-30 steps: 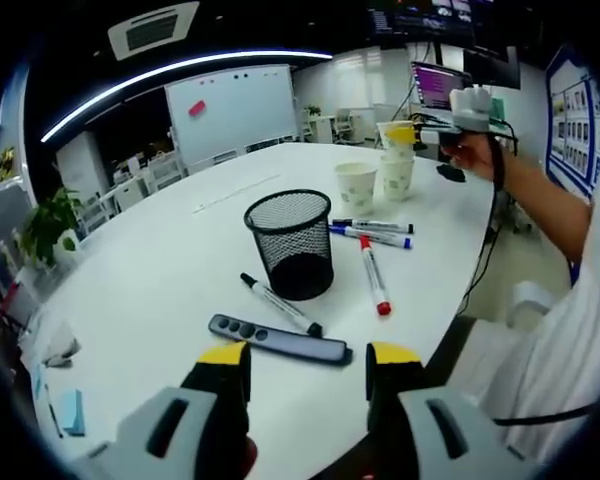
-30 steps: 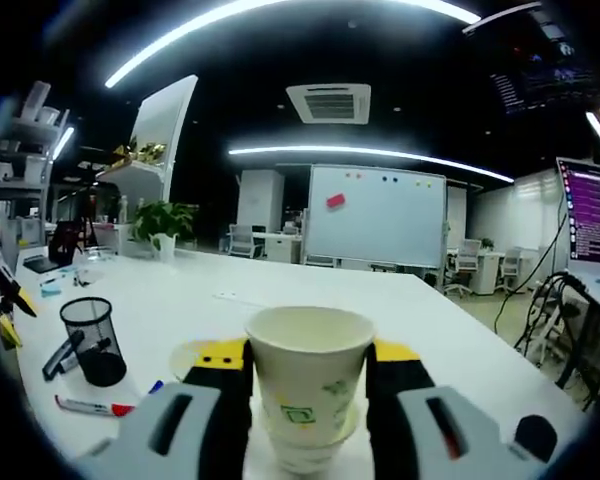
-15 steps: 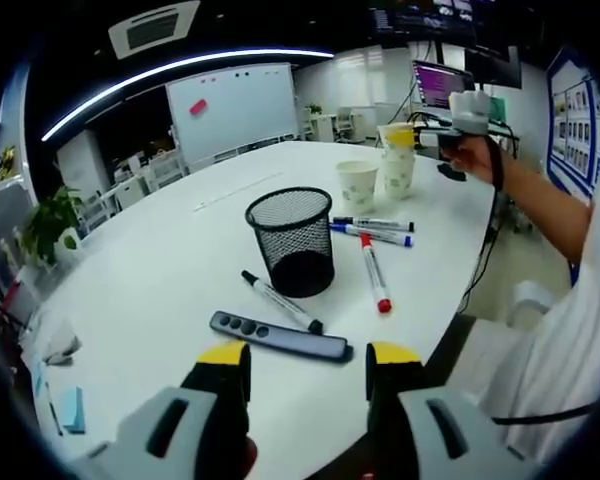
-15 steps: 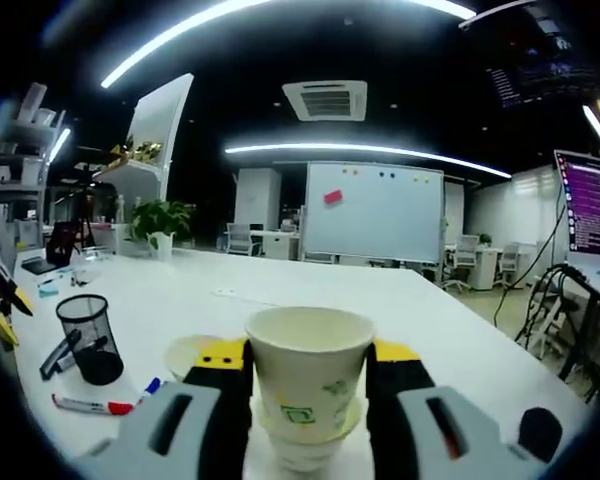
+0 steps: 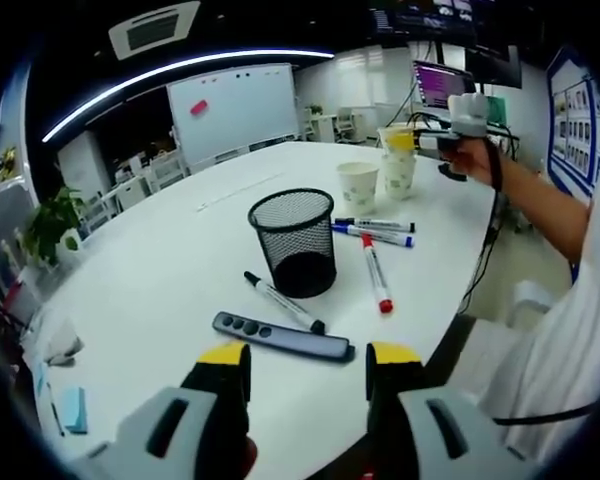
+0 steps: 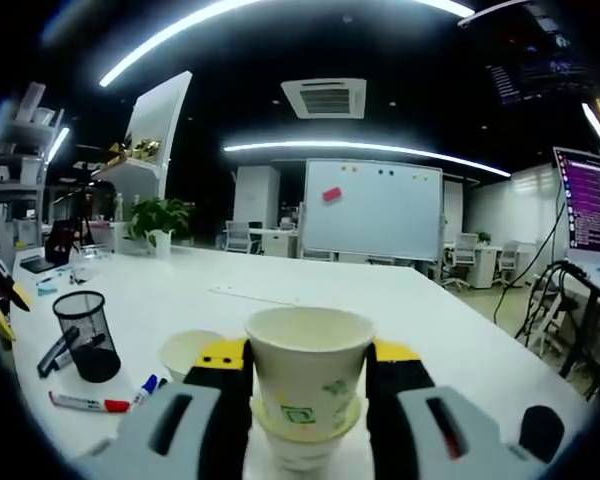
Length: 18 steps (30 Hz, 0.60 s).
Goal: Place the scattered laser pointers and whiteboard markers into the pen holder and stack the scattered paper cups together
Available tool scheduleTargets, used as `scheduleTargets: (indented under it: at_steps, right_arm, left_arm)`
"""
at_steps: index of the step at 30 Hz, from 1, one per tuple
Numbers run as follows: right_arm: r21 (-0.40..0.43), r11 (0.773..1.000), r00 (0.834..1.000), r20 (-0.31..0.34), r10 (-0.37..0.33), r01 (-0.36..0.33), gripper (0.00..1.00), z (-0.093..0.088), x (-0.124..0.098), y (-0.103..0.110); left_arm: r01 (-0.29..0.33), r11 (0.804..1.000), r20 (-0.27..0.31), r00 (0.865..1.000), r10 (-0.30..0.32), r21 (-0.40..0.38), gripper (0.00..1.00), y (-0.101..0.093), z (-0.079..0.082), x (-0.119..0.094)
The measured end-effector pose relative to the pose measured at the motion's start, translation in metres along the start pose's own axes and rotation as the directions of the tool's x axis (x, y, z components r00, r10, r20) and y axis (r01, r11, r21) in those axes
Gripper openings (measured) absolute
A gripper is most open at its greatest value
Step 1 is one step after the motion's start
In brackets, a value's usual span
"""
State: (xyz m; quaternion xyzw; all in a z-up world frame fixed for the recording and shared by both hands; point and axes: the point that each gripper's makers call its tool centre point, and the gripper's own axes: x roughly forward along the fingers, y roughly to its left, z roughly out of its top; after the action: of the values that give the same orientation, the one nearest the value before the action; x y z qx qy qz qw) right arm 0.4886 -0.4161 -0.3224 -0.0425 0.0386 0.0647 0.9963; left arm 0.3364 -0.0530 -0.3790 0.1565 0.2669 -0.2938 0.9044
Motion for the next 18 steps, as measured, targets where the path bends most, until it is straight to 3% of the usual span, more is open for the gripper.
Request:
scheduleTargets:
  at_steps: [6, 13, 18]
  right_arm:
    - [0.005, 1.0, 1.0, -0.005, 0.003, -0.003, 0.44, -0.003, 0.001, 0.001]
    - [0.012, 1.0, 1.0, -0.018, 0.007, -0.007, 0.44, -0.012, 0.012, -0.014]
    - [0.003, 1.0, 0.999, -0.031, 0.013, -0.013, 0.44, -0.016, 0.012, -0.011]
  left_arm:
    - [0.026, 1.0, 0.014, 1.0, -0.026, -0.011, 0.47, -0.005, 0.005, -0.002]
    - [0.028, 1.0, 0.008, 1.0, -0.028, -0.005, 0.47, -0.005, 0.004, -0.003]
    - [0.021, 1.0, 0.005, 1.0, -0.021, -0.01, 0.47, -0.004, 0.001, -0.003]
